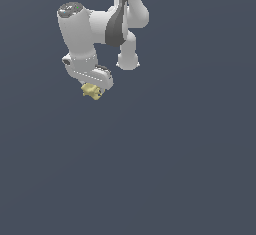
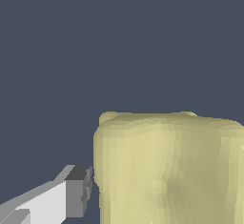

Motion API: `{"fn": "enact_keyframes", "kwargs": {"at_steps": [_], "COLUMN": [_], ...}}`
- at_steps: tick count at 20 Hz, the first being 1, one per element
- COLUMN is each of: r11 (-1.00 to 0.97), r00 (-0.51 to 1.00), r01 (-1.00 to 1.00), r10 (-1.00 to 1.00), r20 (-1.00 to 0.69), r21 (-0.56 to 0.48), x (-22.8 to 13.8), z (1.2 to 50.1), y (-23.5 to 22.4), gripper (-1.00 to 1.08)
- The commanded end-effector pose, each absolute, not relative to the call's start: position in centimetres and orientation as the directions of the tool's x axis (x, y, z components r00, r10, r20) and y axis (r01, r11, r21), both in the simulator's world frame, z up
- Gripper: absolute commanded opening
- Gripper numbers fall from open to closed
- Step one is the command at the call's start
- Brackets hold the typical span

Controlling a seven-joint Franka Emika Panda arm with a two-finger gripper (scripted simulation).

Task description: Pick up the object and move it to a goal position.

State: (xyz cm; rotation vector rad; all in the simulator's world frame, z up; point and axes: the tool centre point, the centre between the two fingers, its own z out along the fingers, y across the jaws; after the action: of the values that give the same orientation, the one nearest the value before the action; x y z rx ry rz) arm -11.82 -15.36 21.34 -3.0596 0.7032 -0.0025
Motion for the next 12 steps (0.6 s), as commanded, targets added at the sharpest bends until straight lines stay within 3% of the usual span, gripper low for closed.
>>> {"fn": "enact_keyframes", "kwargs": {"at_steps": [1,12], "r11": [-0.900,-0.900], "r00": [0.900,0.900], "r01": [-0.436,-0.436], "r10": [-0.436,-0.436], "r20": [0.000,0.000], "r21": [-0.002,-0.001], "x": [-12.5,-14.2], "z": [23.9,32.2], "y": [-16.7,-21.1], "gripper": [-1.00,-1.00]}}
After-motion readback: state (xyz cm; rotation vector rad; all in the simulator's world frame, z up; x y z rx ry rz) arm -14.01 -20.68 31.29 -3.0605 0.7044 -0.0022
